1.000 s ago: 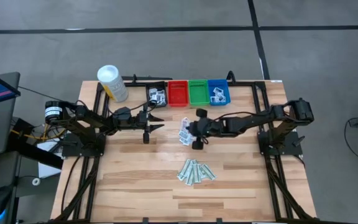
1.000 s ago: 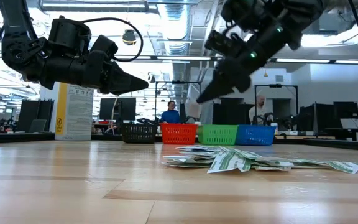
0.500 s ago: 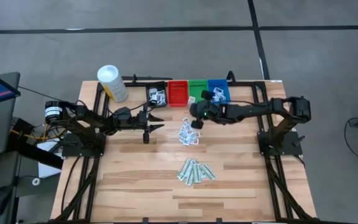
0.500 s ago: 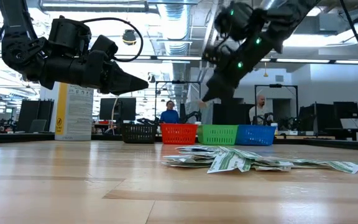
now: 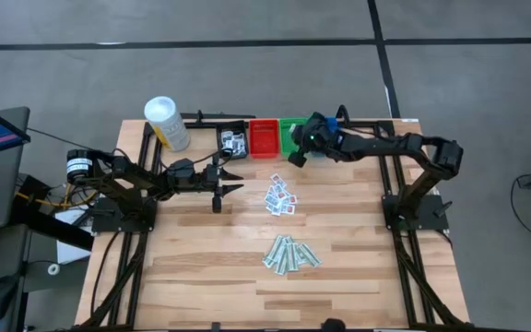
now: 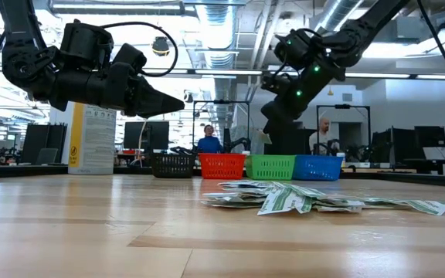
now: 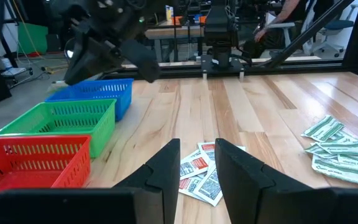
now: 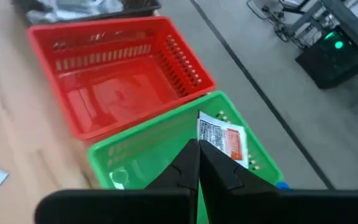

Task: Pick & Place First Aid Supplies
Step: Put the orange ointment pack into the green bin

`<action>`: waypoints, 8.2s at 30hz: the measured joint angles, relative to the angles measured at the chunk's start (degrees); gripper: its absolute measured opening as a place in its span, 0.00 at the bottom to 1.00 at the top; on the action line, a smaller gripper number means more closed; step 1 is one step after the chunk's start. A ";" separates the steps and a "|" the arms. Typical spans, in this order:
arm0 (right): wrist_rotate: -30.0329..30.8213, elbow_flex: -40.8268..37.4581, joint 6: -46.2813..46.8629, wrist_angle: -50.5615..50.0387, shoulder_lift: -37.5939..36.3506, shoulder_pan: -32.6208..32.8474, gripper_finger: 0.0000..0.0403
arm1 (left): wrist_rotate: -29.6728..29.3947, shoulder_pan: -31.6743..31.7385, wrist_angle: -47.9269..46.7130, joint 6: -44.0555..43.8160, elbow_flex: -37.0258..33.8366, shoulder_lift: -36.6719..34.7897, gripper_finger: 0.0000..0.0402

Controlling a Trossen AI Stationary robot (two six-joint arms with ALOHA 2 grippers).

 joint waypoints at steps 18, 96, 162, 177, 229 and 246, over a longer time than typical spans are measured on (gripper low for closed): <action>-2.47 0.01 0.71 -0.41 0.00 -1.97 0.03 | 0.00 -0.02 -0.15 0.00 0.00 -0.02 0.25; -18.38 0.00 0.71 -1.45 11.21 30.64 0.19 | 0.00 -0.01 -0.39 -4.33 0.00 -0.02 0.25; -14.36 0.09 2.22 3.05 19.15 30.32 0.30 | 0.00 -0.07 -0.42 -4.55 0.02 -0.02 0.25; -14.31 0.02 2.96 3.08 19.17 30.32 0.20 | 0.00 -0.07 -0.42 -4.52 0.02 -0.02 0.25; -9.31 -0.17 11.19 -8.60 10.88 32.57 0.35 | 0.00 -0.09 -0.46 -4.52 -0.02 -0.02 0.25; -12.15 0.17 13.09 -8.61 15.46 30.91 0.51 | 0.00 -0.09 -0.46 -4.52 -0.02 -0.02 0.25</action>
